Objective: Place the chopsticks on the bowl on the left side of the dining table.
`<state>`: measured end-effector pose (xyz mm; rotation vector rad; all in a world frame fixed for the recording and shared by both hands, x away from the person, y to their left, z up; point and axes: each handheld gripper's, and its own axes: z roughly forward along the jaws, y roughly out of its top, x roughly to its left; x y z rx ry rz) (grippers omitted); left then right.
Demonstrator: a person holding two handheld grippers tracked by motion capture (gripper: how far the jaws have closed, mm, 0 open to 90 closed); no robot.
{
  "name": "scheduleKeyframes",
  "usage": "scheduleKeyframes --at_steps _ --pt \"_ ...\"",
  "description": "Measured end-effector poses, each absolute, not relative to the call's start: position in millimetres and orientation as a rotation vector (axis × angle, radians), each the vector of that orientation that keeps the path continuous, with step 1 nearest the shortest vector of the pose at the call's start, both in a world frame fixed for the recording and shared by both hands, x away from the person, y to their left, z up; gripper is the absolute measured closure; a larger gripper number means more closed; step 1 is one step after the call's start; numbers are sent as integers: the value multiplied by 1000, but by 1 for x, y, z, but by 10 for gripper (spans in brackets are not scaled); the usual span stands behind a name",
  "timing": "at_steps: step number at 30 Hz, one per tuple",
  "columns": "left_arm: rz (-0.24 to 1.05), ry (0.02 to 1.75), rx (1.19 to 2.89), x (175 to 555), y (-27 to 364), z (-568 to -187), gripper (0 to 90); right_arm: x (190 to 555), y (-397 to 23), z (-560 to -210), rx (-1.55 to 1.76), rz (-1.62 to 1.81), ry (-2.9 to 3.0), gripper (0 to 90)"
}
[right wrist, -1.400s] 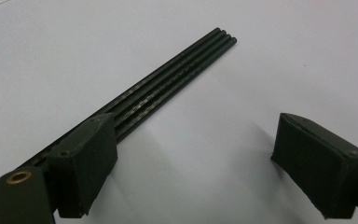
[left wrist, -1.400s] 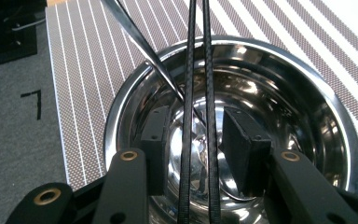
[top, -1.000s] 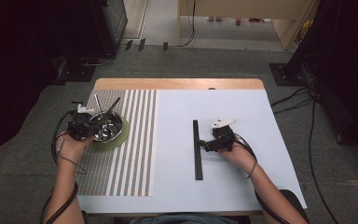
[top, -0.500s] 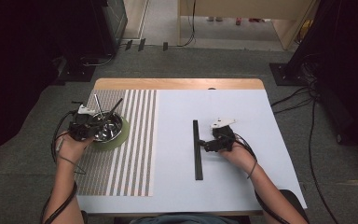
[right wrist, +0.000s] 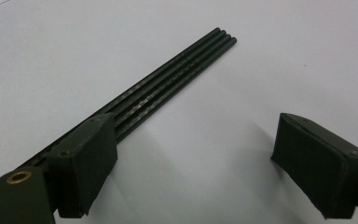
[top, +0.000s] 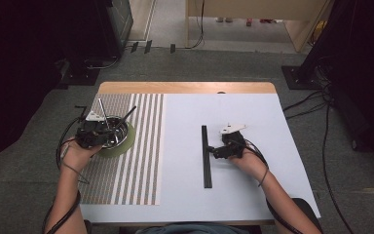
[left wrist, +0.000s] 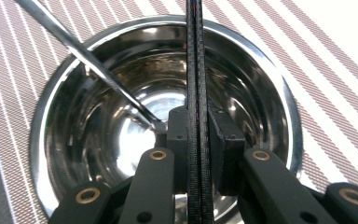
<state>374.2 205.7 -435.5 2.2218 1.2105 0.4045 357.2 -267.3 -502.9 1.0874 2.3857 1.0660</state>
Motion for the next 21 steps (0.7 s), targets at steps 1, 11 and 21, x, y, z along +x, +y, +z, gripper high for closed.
scheduleKeyframes --at_steps 1,11,21 --pt "399 1211 2221 374 206 -435 807 357 -267 -503 1087 1066 2386 135" --pt "415 1226 2179 372 209 -432 724 357 -267 -503 1088 1066 2386 135" --pt "505 1257 2080 358 214 -417 615 357 -267 -503 1087 1066 2386 135"
